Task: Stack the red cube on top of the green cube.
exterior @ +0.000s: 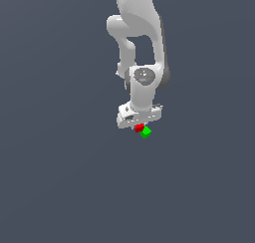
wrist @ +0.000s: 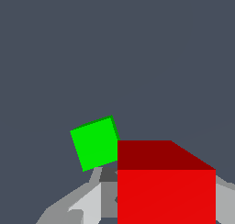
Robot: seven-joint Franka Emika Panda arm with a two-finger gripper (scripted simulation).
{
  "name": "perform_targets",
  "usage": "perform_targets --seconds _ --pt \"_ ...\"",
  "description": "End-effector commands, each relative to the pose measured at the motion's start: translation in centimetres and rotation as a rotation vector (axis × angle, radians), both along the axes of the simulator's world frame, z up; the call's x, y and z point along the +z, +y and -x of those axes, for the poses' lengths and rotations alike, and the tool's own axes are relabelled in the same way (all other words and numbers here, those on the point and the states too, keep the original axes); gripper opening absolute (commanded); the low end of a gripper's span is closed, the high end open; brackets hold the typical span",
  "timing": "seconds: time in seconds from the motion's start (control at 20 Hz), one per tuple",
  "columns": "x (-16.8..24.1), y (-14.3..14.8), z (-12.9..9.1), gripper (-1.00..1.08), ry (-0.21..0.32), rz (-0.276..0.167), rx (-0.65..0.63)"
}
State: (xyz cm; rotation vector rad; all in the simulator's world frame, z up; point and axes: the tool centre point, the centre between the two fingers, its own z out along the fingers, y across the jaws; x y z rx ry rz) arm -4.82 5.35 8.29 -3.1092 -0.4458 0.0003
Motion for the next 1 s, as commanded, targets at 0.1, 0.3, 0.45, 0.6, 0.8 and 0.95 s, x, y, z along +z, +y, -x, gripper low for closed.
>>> perform_targets --seconds 0.1,0.3,0.45,0.6,0.8,0.95 --pt "-1.4 2.7 0.1 -1.0 0.0 0.0 -0.001" --pt "-2.1 4.0 0.2 -1.0 0.0 0.0 -0.001" --pt "-2.2 4.2 0.1 -1.0 0.0 0.0 -0.001" --pt "-2.1 4.1 0.1 -1.0 0.0 0.0 -0.001" --pt "-2.1 4.1 0.1 1.0 0.0 0.0 -0.001" --pt "-2.1 4.1 0.1 1.0 0.0 0.0 -0.001"
